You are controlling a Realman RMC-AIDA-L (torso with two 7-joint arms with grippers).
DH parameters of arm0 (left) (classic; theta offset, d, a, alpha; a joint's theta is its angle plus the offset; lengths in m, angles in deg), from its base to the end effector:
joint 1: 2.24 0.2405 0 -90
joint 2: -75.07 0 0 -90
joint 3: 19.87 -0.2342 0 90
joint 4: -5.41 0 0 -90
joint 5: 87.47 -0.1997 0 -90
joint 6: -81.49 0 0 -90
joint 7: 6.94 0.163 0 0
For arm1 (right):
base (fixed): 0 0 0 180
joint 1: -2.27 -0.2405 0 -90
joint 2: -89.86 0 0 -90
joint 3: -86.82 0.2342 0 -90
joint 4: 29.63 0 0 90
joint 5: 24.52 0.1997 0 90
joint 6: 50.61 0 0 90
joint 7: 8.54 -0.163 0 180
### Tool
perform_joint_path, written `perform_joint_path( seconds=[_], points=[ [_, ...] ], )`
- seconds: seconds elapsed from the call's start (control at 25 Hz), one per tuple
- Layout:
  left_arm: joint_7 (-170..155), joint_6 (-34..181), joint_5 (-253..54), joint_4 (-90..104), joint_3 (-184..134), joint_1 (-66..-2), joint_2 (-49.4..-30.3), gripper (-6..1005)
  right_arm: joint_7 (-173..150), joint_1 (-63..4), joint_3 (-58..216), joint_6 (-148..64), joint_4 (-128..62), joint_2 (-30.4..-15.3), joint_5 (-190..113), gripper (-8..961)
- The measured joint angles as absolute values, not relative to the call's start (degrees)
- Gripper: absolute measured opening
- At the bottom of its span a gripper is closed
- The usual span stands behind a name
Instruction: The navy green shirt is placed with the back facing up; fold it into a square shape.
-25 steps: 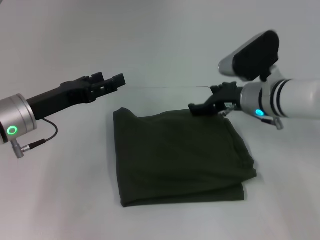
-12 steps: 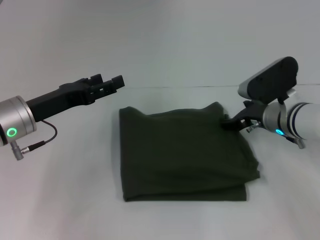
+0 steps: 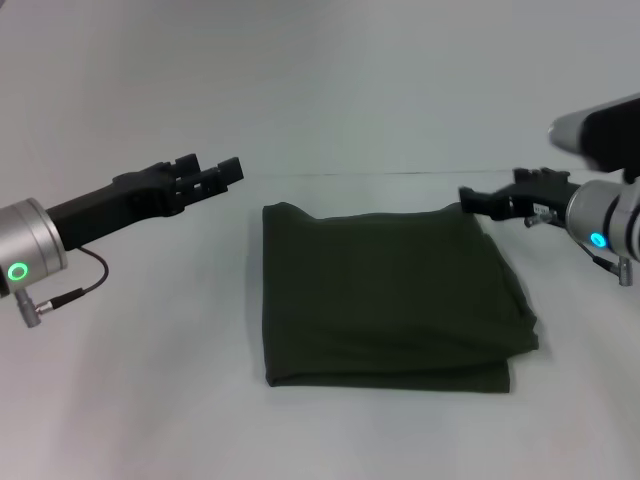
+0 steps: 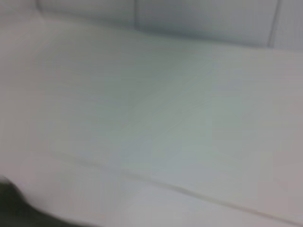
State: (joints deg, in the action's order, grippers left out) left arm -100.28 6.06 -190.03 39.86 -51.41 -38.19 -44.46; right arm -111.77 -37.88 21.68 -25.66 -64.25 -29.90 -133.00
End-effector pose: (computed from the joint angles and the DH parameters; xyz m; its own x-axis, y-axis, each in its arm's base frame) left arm -0.2128 0.3862 0.0276 0.4729 0.4120 0.7788 0.7628 -0.6338 -0.1279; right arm 0.2369 0.4487 -0.0097 0.7586 -0.4528 -0.4685 -0.6391 -0.3770 -0.6704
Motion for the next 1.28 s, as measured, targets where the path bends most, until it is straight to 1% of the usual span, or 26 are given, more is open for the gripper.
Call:
perform_joint_path(
  seconds=[0.12,0.16,0.2,0.24,0.28,0.4,0.44,0.48,0.56,0.64,0.68,0.8,1.04,1.12,1.28],
  points=[
    [-98.1,5.1,-190.7,39.8,-51.5,-37.8,-44.59,923,-106.7,-35.2,25.8,-13.8,-67.4,-29.06,-124.4,916],
    [-96.8,4.3,-190.9,39.7,-51.6,-37.8,-44.65,923,-105.2,-34.4,28.4,-8.5,-68.1,-28.55,-122.3,916],
    [-95.4,3.5,-191.1,39.5,-51.7,-37.7,-44.76,923,-103.1,-33.6,33.5,1.7,-67.8,-27.17,-120.9,916],
    [-93.3,2.0,-191.2,39.2,-51.7,-37.6,-44.85,923,-103.1,-33.6,33.5,1.7,-67.8,-27.17,-120.9,916],
    [-90.0,0.2,-191.2,38.3,-51.8,-37.5,-44.97,923,-102.4,-33.3,35.6,6.0,-67.2,-26.37,-120.8,916],
    [-85.8,-1.5,-191.1,36.3,-51.9,-37.6,-45.04,923,-100.8,-32.2,38.1,19.2,-65.3,-22.60,-121.6,916],
    [-83.6,-2.1,-191.1,35.1,-52.2,-37.9,-45.05,923,-100.6,-31.7,37.9,25.0,-64.7,-20.16,-123.9,916],
    [-82.0,-2.4,-191.2,34.0,-52.8,-38.1,-45.05,923,-100.6,-31.7,37.9,25.0,-64.7,-20.16,-123.9,916],
    [-80.9,-2.5,-191.3,33.2,-54.3,-38.3,-45.06,923,-100.7,-31.6,38.0,30.2,-64.5,-18.29,-128.1,916],
    [-80.8,-2.7,-192.8,32.8,-56.5,-38.6,-45.07,923,-100.9,-31.6,38.2,33.0,-64.6,-17.42,-131.7,916],
    [-80.9,-2.8,-193.4,32.7,-56.6,-38.7,-45.06,923,-100.7,-31.6,38.3,34.1,-64.6,-17.25,-133.9,916],
    [-81.7,-3.0,-196.7,32.5,-56.8,-39.4,-44.97,923,-99.9,-31.6,38.2,34.5,-64.6,-17.51,-134.8,916],
    [-82.3,-3.2,-199.7,31.8,-57.2,-40.3,-44.68,923,-98.3,-32.4,38.0,34.5,-64.6,-19.58,-138.0,916],
    [-82.3,-3.5,-200.6,31.8,-57.3,-40.6,-44.58,923,-98.0,-32.5,37.9,34.5,-64.5,-19.99,-138.1,916],
    [-82.3,-4.6,-201.4,32.0,-57.3,-41.0,-44.51,923,-97.8,-32.6,37.9,34.7,-64.5,-20.31,-138.1,916]
  ],
)
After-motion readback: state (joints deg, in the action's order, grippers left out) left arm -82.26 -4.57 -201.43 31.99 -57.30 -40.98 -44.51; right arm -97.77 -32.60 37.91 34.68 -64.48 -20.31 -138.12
